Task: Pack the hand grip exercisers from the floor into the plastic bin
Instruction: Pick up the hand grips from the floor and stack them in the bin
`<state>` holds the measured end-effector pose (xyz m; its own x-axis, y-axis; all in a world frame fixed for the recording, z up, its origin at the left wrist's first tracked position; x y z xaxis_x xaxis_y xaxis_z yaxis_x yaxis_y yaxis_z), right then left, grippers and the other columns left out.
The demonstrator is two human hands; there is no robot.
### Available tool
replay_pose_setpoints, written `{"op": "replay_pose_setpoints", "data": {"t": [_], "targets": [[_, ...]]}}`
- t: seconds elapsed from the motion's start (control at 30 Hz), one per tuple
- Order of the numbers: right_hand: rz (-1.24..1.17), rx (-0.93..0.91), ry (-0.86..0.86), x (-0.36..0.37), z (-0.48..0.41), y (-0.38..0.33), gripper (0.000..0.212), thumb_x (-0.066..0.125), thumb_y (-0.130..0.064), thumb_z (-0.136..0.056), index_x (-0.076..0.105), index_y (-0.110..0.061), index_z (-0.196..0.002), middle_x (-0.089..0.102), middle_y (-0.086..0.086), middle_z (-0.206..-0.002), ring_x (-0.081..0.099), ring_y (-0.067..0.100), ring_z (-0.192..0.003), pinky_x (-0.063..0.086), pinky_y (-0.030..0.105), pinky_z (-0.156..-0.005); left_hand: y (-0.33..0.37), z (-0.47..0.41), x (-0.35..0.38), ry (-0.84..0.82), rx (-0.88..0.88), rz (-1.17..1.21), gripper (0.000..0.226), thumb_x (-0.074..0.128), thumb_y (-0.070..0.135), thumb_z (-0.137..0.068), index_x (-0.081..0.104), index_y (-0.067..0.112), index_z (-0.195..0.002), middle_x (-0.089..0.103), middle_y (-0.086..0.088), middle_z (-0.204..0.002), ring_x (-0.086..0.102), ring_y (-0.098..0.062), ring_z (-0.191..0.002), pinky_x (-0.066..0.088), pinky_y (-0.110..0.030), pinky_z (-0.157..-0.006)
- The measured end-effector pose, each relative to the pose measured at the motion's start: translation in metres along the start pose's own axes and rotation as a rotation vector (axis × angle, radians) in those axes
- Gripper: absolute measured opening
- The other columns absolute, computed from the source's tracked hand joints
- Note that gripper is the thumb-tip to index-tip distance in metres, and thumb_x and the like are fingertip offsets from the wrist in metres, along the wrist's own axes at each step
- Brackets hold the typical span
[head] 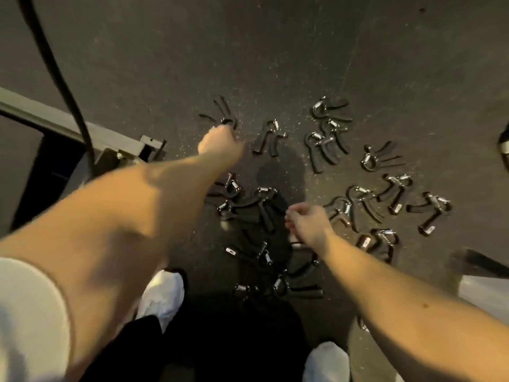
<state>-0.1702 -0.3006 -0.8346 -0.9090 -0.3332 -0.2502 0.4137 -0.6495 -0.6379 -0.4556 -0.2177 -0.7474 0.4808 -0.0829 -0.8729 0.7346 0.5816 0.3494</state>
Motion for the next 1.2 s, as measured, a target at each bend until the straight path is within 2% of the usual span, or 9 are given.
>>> {"op": "replay_pose_setpoints", "data": {"t": [0.1, 0.2, 0.3, 0.43, 0.57, 0.73, 0.87, 1.07, 1.2], "targets": [[0.12, -0.109, 0.119, 0.029, -0.061, 0.031, 0.017, 0.072, -0.033, -0.076, 0.069, -0.024, -0.089, 0.075, 0.008, -0.091, 0.07, 0.024, -0.082, 0.058, 0.045, -0.085, -0.044, -0.034, 0.023, 0.019, 0.087, -0.017, 0.026, 0.053, 0.026, -0.085, 0.072, 0.016, -0.1, 0.071, -0.011, -0.105, 0.065, -0.036, -0.102, 0.052, -0.039, -0.083], [0.294, -0.225, 0.193, 0.054, -0.053, 0.018, 0.03, 0.075, -0.026, -0.084, 0.071, -0.013, -0.111, 0.071, -0.001, -0.094, 0.066, 0.017, -0.091, 0.048, 0.026, -0.082, -0.079, -0.051, 0.034, 0.08, 0.15, -0.014, 0.025, 0.048, 0.028, -0.088, 0.07, 0.019, -0.095, 0.071, -0.01, -0.101, 0.065, -0.035, -0.099, 0.051, -0.037, -0.082], [0.424, -0.301, 0.109, 0.083, -0.055, 0.019, 0.041, 0.075, -0.028, -0.087, 0.066, -0.012, -0.123, 0.065, -0.005, -0.103, 0.062, 0.012, -0.094, 0.043, 0.02, -0.083, -0.104, -0.055, 0.036, 0.085, 0.214, -0.054, 0.023, 0.049, 0.031, -0.088, 0.068, 0.021, -0.093, 0.071, -0.004, -0.097, 0.065, -0.029, -0.095, 0.053, -0.037, -0.084], [0.803, -0.415, -0.017, 0.116, -0.057, 0.023, 0.059, 0.08, -0.043, -0.079, 0.063, -0.018, -0.129, 0.061, 0.0, -0.121, 0.059, 0.019, -0.111, 0.05, 0.036, -0.099, -0.121, -0.039, 0.058, -0.026, 0.287, -0.234, 0.018, 0.049, 0.032, -0.091, 0.065, 0.026, -0.097, 0.065, 0.0, -0.095, 0.061, -0.025, -0.089, 0.051, -0.034, -0.079], [1.062, -0.444, 0.015, 0.119, -0.056, 0.035, 0.056, 0.079, -0.034, -0.08, 0.059, -0.026, -0.132, 0.05, 0.0, -0.125, 0.047, 0.023, -0.122, 0.045, 0.038, -0.103, -0.126, -0.002, 0.109, -0.202, 0.359, -0.388, 0.021, 0.052, 0.031, -0.091, 0.062, 0.023, -0.107, 0.065, -0.005, -0.106, 0.061, -0.029, -0.094, 0.051, -0.035, -0.079], [1.145, -0.431, 0.073, 0.12, -0.053, 0.04, 0.053, 0.077, -0.028, -0.082, 0.056, -0.023, -0.131, 0.048, 0.005, -0.128, 0.044, 0.027, -0.12, 0.046, 0.04, -0.099, -0.12, 0.033, 0.155, -0.378, 0.438, -0.431, 0.033, 0.06, 0.033, -0.087, 0.058, 0.022, -0.117, 0.063, -0.005, -0.116, 0.061, -0.029, -0.106, 0.053, -0.04, -0.086], [1.095, -0.416, 0.104, 0.117, -0.059, 0.044, 0.048, 0.077, -0.026, -0.082, 0.055, -0.02, -0.124, 0.047, 0.006, -0.126, 0.044, 0.027, -0.119, 0.047, 0.039, -0.095, -0.114, 0.044, 0.184, -0.473, 0.498, -0.461, 0.044, 0.062, 0.032, -0.089, 0.05, 0.019, -0.129, 0.056, -0.006, -0.13, 0.058, -0.029, -0.117, 0.051, -0.04, -0.093], [1.174, -0.449, 0.058, 0.133, -0.063, 0.043, 0.046, 0.074, -0.026, -0.086, 0.052, -0.019, -0.125, 0.056, 0.005, -0.124, 0.05, 0.026, -0.122, 0.042, 0.038, -0.099, -0.112, 0.053, 0.197, -0.465, 0.638, -0.534, 0.045, 0.064, 0.025, -0.088, 0.049, 0.019, -0.13, 0.052, -0.003, -0.132, 0.05, -0.025, -0.125, 0.048, -0.041, -0.099], [1.19, -0.478, 0.024, 0.139, -0.062, 0.04, 0.043, 0.071, -0.029, -0.088, 0.056, -0.023, -0.127, 0.056, 0.005, -0.122, 0.055, 0.027, -0.118, 0.046, 0.039, -0.095, -0.112, 0.056, 0.199, -0.367, 0.787, -0.662, 0.055, 0.067, 0.027, -0.083, 0.046, 0.019, -0.133, 0.056, -0.004, -0.132, 0.051, -0.024, -0.125, 0.042, -0.036, -0.102]]}}
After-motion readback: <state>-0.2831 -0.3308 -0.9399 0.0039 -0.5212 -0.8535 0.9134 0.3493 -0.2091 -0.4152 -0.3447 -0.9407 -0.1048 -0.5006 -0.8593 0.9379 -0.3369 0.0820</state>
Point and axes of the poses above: each hand's wrist, its own z-axis away from the middle knuckle, its own x-axis out of the palm, y = z × x, the point moved 10 cm from there along -z, towards the middle knuckle
